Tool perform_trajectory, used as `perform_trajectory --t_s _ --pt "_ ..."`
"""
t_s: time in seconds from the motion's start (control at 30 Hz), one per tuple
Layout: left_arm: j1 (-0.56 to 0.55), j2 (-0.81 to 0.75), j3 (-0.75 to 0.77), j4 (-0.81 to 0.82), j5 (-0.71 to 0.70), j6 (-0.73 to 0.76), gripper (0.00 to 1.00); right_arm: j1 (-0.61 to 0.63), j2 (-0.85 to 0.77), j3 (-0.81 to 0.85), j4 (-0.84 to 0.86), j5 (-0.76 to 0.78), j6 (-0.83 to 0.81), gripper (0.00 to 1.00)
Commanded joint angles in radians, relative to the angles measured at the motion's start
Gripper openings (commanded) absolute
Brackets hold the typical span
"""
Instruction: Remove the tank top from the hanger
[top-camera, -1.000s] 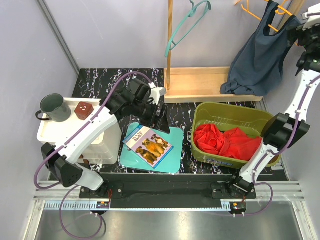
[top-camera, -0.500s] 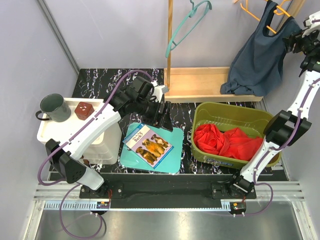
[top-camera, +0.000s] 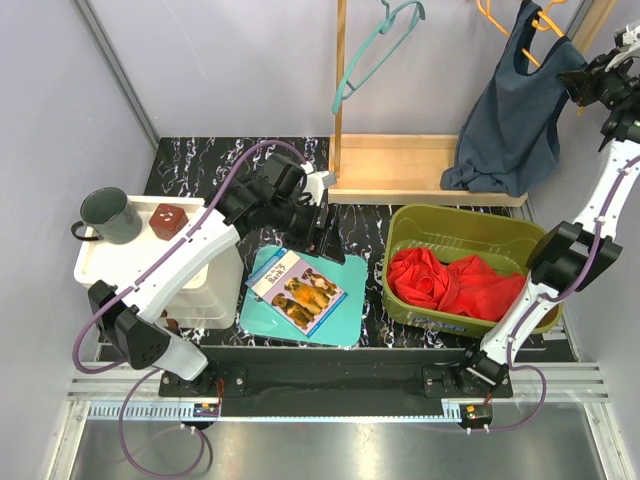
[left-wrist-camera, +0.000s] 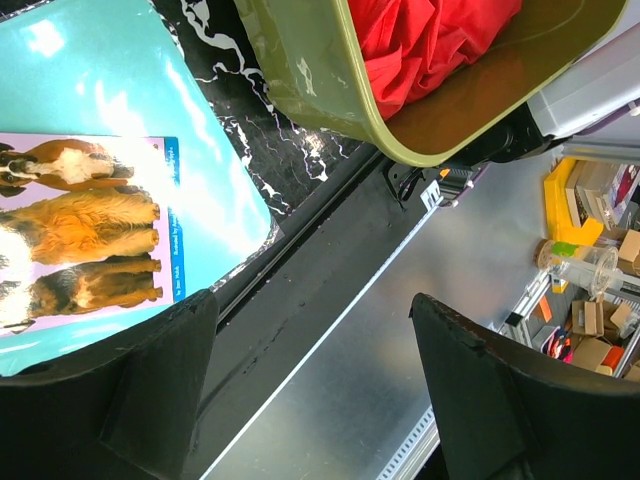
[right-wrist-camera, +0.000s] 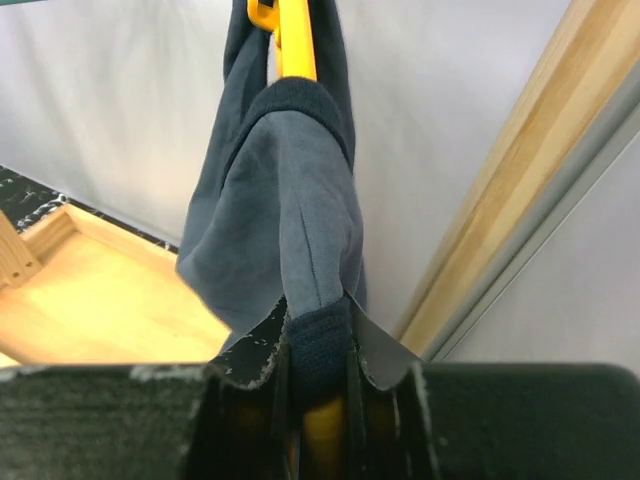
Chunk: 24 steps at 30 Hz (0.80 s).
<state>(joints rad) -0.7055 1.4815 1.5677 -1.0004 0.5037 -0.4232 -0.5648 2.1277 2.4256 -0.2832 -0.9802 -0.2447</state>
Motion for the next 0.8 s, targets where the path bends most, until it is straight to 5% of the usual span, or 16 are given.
perform_trajectory --t_s 0.0,0.23,0.53,0.77 --pt "-0.005 -0.044 -0.003 0.045 0.004 0.006 0.82 0.049 -0.136 -0.039 0.055 0.099 0.141 0.0" --pt "-0.005 -0.061 -0.035 0.144 0.012 -0.002 0.82 0.108 -0.308 -0.218 0.097 0.218 0.37 0.0" --pt "-0.005 -0.095 -0.107 0.293 0.036 -0.048 0.83 0.111 -0.476 -0.485 0.409 0.262 0.77 0.0" --pt "-0.003 -0.079 -0.072 0.304 0.071 -0.045 0.83 0.123 -0.61 -0.689 0.42 0.314 1.035 0.0"
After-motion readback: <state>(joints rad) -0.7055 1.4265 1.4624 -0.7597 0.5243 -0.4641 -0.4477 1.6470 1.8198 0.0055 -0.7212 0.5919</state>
